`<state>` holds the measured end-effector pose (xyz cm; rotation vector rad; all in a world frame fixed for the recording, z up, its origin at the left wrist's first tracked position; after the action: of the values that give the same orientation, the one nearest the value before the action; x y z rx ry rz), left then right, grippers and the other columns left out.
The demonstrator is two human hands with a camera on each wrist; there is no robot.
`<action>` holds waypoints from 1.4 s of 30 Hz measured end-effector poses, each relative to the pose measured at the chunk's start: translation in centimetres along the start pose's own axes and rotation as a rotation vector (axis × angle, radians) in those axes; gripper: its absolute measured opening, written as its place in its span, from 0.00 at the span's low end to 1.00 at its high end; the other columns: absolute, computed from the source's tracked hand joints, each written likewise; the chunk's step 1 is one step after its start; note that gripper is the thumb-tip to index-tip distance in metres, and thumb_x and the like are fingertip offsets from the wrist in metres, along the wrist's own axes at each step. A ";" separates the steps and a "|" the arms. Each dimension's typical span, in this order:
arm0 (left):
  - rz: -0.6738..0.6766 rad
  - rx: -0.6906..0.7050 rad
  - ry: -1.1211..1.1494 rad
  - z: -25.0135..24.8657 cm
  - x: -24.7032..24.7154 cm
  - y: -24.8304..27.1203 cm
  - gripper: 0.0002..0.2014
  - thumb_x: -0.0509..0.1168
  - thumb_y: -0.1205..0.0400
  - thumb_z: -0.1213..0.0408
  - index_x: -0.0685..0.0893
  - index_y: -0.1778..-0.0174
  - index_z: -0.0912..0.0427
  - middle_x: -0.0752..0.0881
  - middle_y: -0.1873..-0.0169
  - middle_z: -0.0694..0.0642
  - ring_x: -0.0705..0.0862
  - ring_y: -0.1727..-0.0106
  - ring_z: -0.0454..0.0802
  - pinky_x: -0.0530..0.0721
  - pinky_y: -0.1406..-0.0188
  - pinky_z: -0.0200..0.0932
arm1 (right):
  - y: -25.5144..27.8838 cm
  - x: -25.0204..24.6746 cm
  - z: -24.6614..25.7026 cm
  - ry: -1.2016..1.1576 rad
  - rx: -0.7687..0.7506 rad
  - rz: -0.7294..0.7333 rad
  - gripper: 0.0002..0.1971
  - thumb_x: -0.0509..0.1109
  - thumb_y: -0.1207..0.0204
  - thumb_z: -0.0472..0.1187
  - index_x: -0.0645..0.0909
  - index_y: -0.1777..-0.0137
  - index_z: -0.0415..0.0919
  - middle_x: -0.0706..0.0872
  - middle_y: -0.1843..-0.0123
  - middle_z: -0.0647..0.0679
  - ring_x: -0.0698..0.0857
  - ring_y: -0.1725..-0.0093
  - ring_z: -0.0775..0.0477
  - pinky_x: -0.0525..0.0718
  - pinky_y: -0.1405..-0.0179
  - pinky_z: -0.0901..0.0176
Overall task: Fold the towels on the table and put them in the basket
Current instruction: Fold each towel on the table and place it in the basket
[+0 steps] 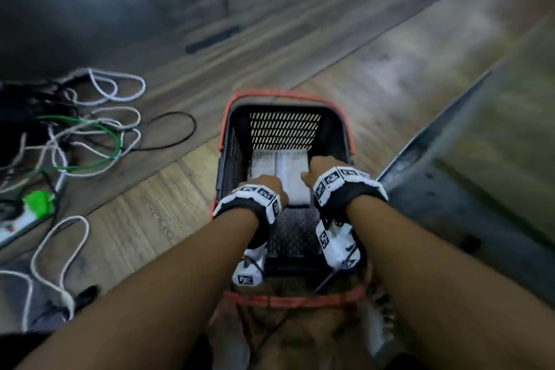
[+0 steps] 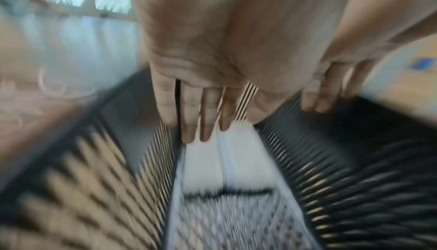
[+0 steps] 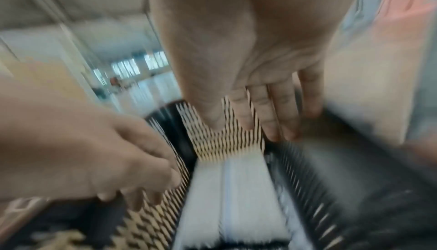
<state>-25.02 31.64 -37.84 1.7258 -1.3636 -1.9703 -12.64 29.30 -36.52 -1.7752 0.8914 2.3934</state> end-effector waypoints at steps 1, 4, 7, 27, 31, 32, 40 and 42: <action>-0.037 0.019 0.000 -0.1 -1.1 2.4 0.14 0.51 0.13 0.60 0.77 0.41 0.63 0.80 0.50 0.67 0.82 0.52 0.57 0.78 0.57 0.39 | 2.2 -1.8 0.0 -0.008 -0.011 -0.015 0.18 0.63 0.25 0.49 0.67 0.74 0.43 0.76 0.74 0.44 0.75 0.76 0.44 0.72 0.75 0.60; -0.275 0.080 -0.007 -0.1 -5.9 10.1 0.17 0.54 0.17 0.53 0.78 0.43 0.61 0.83 0.45 0.64 0.82 0.49 0.60 0.75 0.58 0.44 | 8.9 -7.1 -0.1 0.057 -0.050 -0.020 0.21 0.61 0.27 0.56 0.68 0.74 0.42 0.78 0.72 0.43 0.78 0.73 0.42 0.74 0.73 0.58; -0.496 0.163 -0.005 -1.7 -10.9 18.3 0.13 0.56 0.22 0.54 0.80 0.56 0.59 0.85 0.47 0.64 0.84 0.48 0.63 0.80 0.54 0.46 | 16.2 -12.8 -0.1 0.127 -0.056 -0.054 0.21 0.59 0.28 0.62 0.79 0.60 0.44 0.85 0.57 0.40 0.85 0.58 0.38 0.82 0.59 0.52; -0.907 0.739 -0.320 -22.0 -17.0 44.7 0.14 0.57 0.20 0.52 0.81 0.46 0.55 0.86 0.45 0.58 0.82 0.45 0.60 0.76 0.55 0.43 | 50.6 -30.5 -11.5 0.392 0.306 -0.310 0.20 0.59 0.17 0.49 0.75 0.32 0.39 0.79 0.31 0.42 0.78 0.33 0.42 0.72 0.49 0.58; -0.824 0.783 -0.383 -26.5 -15.2 42.6 0.16 0.56 0.19 0.54 0.81 0.41 0.55 0.85 0.44 0.59 0.83 0.44 0.60 0.82 0.47 0.47 | 52.2 -29.3 -18.3 0.344 0.450 -0.258 0.17 0.56 0.17 0.41 0.78 0.33 0.39 0.83 0.35 0.41 0.83 0.40 0.40 0.80 0.50 0.55; -0.791 0.786 -0.391 -27.5 -14.7 41.7 0.16 0.56 0.19 0.53 0.80 0.41 0.55 0.85 0.44 0.58 0.83 0.44 0.59 0.82 0.47 0.48 | 52.3 -28.7 -20.3 0.312 0.483 -0.253 0.16 0.56 0.17 0.43 0.79 0.35 0.42 0.84 0.36 0.42 0.84 0.43 0.40 0.81 0.51 0.53; -0.574 0.885 -0.500 -35.3 -8.0 31.7 0.18 0.55 0.19 0.51 0.78 0.37 0.53 0.80 0.37 0.55 0.79 0.39 0.56 0.71 0.44 0.50 | 47.7 -18.9 -32.7 -0.022 0.572 -0.218 0.17 0.59 0.20 0.49 0.76 0.33 0.52 0.79 0.29 0.48 0.78 0.31 0.44 0.75 0.32 0.49; -0.566 0.930 -0.499 -36.7 -6.4 29.5 0.18 0.55 0.18 0.50 0.75 0.35 0.52 0.75 0.32 0.55 0.74 0.32 0.57 0.69 0.38 0.54 | 45.8 -16.9 -33.2 -0.030 0.523 -0.234 0.19 0.59 0.19 0.49 0.72 0.29 0.50 0.76 0.26 0.49 0.74 0.27 0.45 0.72 0.29 0.49</action>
<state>-3.58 0.99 -8.51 2.2576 -2.4862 -2.3542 6.02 -19.01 -8.28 -1.5340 1.1054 1.8217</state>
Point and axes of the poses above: each hand's wrist, its own y-axis away from the middle knuckle, its own x-axis out of the palm, z = x × y, the point moved 8 cm from there along -y, towards the middle knuckle
